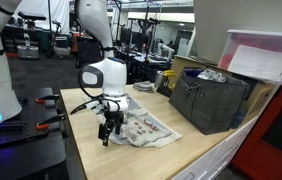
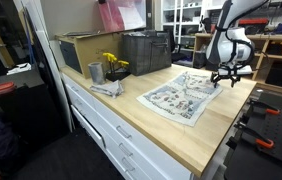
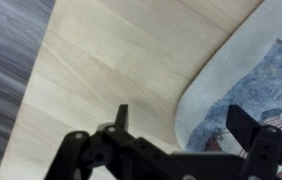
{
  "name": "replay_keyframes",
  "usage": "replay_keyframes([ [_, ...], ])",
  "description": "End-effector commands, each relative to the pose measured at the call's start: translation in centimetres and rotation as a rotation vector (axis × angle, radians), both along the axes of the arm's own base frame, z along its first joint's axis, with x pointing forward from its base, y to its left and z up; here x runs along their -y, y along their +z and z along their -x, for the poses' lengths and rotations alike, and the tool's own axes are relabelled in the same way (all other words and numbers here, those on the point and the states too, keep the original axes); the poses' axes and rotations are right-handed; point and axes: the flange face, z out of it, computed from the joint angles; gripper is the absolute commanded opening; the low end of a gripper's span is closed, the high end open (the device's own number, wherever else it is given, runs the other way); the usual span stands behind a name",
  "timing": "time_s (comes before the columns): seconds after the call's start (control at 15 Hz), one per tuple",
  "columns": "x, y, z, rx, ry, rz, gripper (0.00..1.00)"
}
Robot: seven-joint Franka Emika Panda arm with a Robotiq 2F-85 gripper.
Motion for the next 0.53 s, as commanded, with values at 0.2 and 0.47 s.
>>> replay_keyframes([
  [0.2,-0.8,5.0,-1.7,0.088,-0.092,0.132,1.0],
  [0.47,-0.2,6.3,-3.3,0.133,-0.163,0.178,1.0],
])
